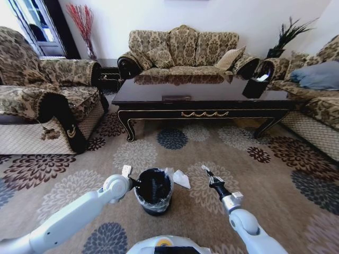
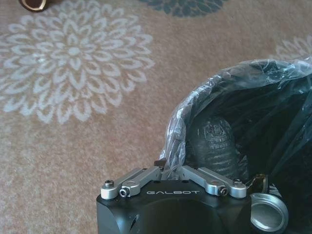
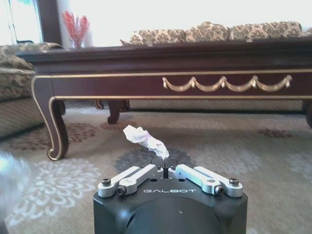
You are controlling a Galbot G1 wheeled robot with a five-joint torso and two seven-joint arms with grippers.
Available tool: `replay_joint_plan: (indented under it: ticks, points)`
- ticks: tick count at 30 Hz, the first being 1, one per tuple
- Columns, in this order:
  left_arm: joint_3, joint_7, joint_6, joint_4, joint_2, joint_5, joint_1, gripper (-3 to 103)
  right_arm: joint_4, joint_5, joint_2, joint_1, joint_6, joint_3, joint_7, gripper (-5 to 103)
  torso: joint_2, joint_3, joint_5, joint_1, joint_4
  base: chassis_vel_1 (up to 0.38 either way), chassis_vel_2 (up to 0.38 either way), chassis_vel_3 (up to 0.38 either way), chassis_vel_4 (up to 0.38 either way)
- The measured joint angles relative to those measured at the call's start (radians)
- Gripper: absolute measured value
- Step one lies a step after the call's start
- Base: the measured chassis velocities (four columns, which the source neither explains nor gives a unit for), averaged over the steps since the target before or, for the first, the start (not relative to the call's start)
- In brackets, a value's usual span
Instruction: Move to the front of the table and pick up the trash from the floor, then place it into the trash bin.
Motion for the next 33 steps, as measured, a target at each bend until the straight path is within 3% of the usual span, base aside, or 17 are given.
replay_joint_plan:
  ticks: [7,14,23,33]
  points:
    - [0.049,-0.004,0.000,-0.009,-0.005,-0.006,-0.046,0,0.138,-0.013,-0.016,-0.067,-0.006,0.008,0.004,0,0.000,0.000,0.0002,0.000,0.0003,0.000,0.000,0.000,0.000]
    - [0.143,-0.040,0.000,0.002,-0.056,-0.068,-0.153,0,0.274,-0.076,-0.003,-0.169,-0.010,0.003,-0.009,0,0.000,0.000,0.0001,0.000,0.0000,0.000,0.000,0.000,0.000]
    - [0.210,-0.070,0.001,0.007,-0.116,-0.110,-0.224,0,0.299,-0.215,0.006,-0.240,0.019,-0.023,-0.044,0,0.000,0.000,0.0003,0.000,0.0004,0.000,0.000,0.000,0.000]
    - [0.271,-0.091,0.001,0.034,-0.183,-0.126,-0.283,0,0.313,-0.259,0.021,-0.265,0.026,-0.037,-0.065,0,0.000,0.000,0.0001,0.000,0.0003,0.000,0.000,0.000,0.000]
